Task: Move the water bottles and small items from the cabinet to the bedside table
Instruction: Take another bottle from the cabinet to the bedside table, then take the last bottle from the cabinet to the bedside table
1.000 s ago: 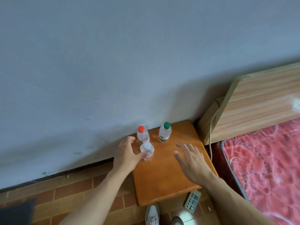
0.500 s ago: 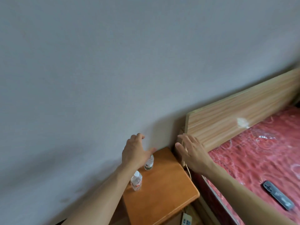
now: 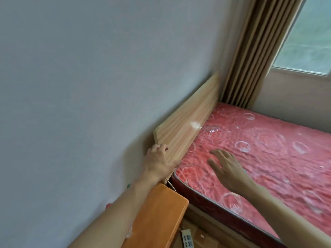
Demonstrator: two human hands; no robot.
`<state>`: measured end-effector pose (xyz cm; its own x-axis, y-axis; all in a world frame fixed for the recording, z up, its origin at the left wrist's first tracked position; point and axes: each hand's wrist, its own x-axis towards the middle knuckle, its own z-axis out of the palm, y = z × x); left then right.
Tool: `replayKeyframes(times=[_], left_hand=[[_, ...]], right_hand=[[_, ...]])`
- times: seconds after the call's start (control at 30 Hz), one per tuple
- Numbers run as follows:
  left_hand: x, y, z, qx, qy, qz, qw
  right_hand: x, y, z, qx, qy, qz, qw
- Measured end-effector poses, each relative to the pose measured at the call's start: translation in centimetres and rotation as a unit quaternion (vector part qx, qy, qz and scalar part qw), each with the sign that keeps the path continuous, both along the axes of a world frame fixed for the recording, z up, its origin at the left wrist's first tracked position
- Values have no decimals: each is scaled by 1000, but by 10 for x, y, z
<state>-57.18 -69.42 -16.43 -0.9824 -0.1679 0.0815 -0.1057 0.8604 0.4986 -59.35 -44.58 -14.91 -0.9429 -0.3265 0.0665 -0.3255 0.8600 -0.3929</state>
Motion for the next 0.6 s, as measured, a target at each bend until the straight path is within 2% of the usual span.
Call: replayKeyframes(times=[0.33,0.6], left_hand=[[-6,186,31,-2,29,-232,972],[77,387,59,-3,49,-402,914]], right_hand=[[101,159,36,10,35,-199,979],[247,310,50,-33,46,-373,926]])
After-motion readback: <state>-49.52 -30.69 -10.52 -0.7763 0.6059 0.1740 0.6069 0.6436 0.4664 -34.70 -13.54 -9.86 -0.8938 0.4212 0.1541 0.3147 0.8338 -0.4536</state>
